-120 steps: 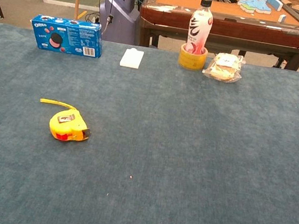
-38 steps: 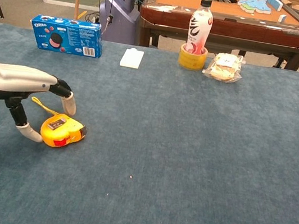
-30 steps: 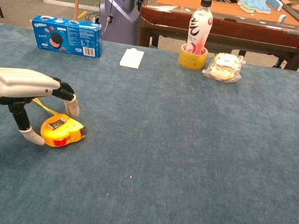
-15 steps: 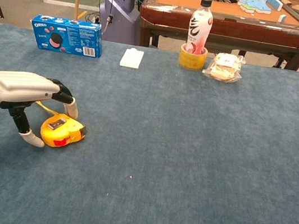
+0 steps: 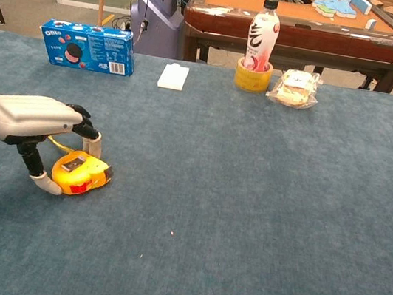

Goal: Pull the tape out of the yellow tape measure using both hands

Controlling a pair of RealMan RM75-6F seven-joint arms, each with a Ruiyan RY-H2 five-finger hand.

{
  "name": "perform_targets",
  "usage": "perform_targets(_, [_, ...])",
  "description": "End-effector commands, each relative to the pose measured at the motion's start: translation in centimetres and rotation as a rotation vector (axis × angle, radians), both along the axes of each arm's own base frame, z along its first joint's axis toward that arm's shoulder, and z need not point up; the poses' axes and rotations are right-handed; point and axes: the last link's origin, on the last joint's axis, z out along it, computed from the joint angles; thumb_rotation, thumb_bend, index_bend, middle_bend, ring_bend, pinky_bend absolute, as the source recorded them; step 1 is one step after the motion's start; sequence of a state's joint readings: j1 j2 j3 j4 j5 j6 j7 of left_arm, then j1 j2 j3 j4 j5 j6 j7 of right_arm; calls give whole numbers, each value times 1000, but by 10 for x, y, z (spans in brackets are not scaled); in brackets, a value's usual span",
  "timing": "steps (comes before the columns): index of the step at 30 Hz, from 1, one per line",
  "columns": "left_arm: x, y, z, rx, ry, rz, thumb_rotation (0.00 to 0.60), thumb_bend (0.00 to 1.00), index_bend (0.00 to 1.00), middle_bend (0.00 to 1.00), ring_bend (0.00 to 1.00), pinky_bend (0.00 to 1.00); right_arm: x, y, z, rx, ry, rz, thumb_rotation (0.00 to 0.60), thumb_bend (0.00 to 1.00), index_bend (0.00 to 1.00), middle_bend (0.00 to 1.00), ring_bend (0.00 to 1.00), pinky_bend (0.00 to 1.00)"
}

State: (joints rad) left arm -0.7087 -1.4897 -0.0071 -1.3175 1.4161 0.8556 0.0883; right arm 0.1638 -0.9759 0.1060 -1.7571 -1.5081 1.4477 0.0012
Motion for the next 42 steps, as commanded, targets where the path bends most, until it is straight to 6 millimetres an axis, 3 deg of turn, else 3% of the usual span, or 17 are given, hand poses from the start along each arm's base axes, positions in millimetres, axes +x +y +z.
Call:
perform_targets(1, [-1,0,0,5,-18,0,600,109,410,412,200,0,1,0,0,0,0,3,600,239,342,334,273,219])
perform_targets(8, [-3,4,3,21,-110,38,600,109,481,498,285,0,5,-4,-5,25,-1,15,600,239,342,334,273,219])
perform_targets(16, [7,6,22,57,-223,50,600,109,492,514,303,0,24,-18,-20,67,-34,80,600,239,342,334,268,219])
perform_targets(21, [24,3,33,81,-304,35,600,110,492,514,303,0,47,-30,-37,140,-87,115,600,239,342,303,166,202])
perform_targets(25, [41,0,39,89,-359,33,600,109,492,514,303,0,66,-40,-52,221,-134,118,600,220,342,141,10,33])
perform_targets(29, [57,-1,44,89,-420,48,600,109,492,514,304,0,87,-52,-66,279,-161,140,600,212,342,88,0,0])
perform_targets(42, [103,-3,48,93,-505,47,600,110,492,514,304,0,146,-81,-122,469,-259,208,600,205,344,82,0,0])
